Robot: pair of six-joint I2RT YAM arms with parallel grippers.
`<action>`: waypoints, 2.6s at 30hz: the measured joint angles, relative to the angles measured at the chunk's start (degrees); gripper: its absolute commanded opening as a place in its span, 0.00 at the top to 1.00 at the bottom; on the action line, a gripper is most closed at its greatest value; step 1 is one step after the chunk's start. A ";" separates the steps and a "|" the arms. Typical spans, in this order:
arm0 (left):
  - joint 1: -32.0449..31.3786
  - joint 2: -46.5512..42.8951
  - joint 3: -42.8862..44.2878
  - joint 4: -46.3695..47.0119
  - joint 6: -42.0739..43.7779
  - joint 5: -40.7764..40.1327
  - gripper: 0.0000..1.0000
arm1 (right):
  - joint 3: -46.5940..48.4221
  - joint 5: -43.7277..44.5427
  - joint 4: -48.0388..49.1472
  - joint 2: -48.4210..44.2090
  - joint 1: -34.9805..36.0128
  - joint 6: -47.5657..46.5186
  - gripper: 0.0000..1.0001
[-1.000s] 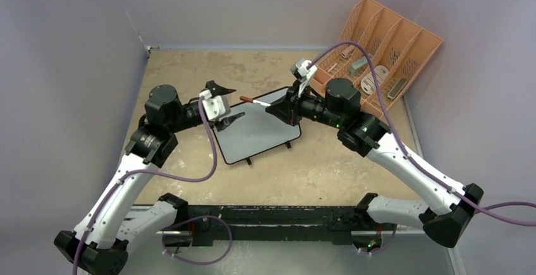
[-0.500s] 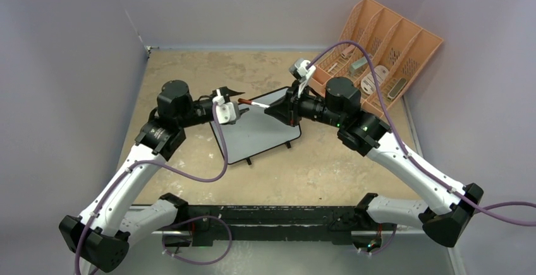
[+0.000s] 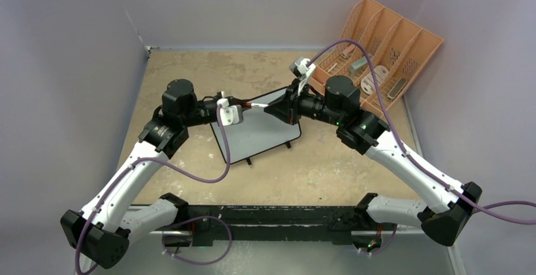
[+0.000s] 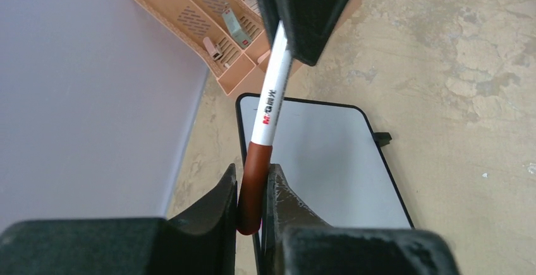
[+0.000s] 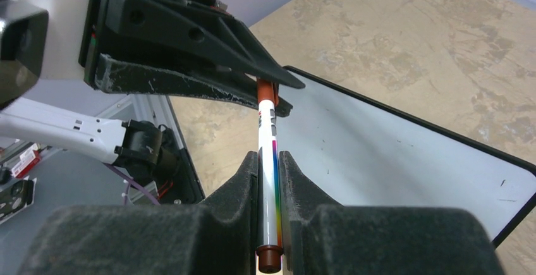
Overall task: Write a sentence on the whiteboard
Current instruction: Open the whiteboard marker at the center of the board.
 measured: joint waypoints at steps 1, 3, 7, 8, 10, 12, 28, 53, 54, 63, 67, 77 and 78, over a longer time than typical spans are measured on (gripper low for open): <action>-0.13 0.13 0.00 -0.46 0.42 0.26 1.00 | 0.00 -0.07 0.24 -0.02 -0.09 0.13 1.00; -0.35 0.37 0.00 -1.01 1.11 0.44 1.00 | 0.00 -0.15 0.59 -0.02 -0.31 0.63 1.00; -0.55 0.50 0.00 -1.36 1.29 0.42 1.00 | 0.00 -0.31 0.46 0.00 -0.33 1.33 0.99; -0.57 0.50 0.00 -1.36 1.36 0.39 1.00 | 0.00 -0.31 0.46 0.00 -0.33 1.51 0.99; -0.59 0.50 0.00 -1.38 1.62 0.37 1.00 | 0.00 -0.31 0.46 0.00 -0.33 1.70 0.96; -0.61 0.50 0.00 -1.42 1.79 0.35 1.00 | 0.00 -0.33 0.46 0.02 -0.33 1.84 0.94; -3.91 0.48 2.19 -5.33 8.28 -3.63 1.00 | 3.96 -2.27 -4.13 3.89 -0.28 1.22 0.67; -7.52 -0.72 3.02 -12.33 15.74 -11.52 1.00 | 8.15 -3.93 -12.90 4.66 -0.26 -0.63 0.60; -7.69 -0.79 3.02 -12.46 15.82 -11.65 1.00 | 8.15 -3.93 -12.94 4.66 -0.28 -0.70 0.63; -8.50 -0.94 3.02 -12.61 16.61 -12.15 1.00 | 8.17 -3.91 -13.14 4.66 -0.28 -0.85 0.77; -8.63 -0.94 3.02 -12.90 16.61 -12.15 1.00 | 8.17 -3.89 -13.14 4.66 -0.28 -0.92 0.86; -8.83 -1.33 3.02 -13.49 15.50 -12.76 1.00 | 8.20 -3.96 -13.11 4.66 -0.22 -0.85 1.00; -8.87 -1.36 3.02 -13.49 15.04 -12.96 1.00 | 8.17 -3.93 -13.14 4.66 -0.22 -0.90 1.00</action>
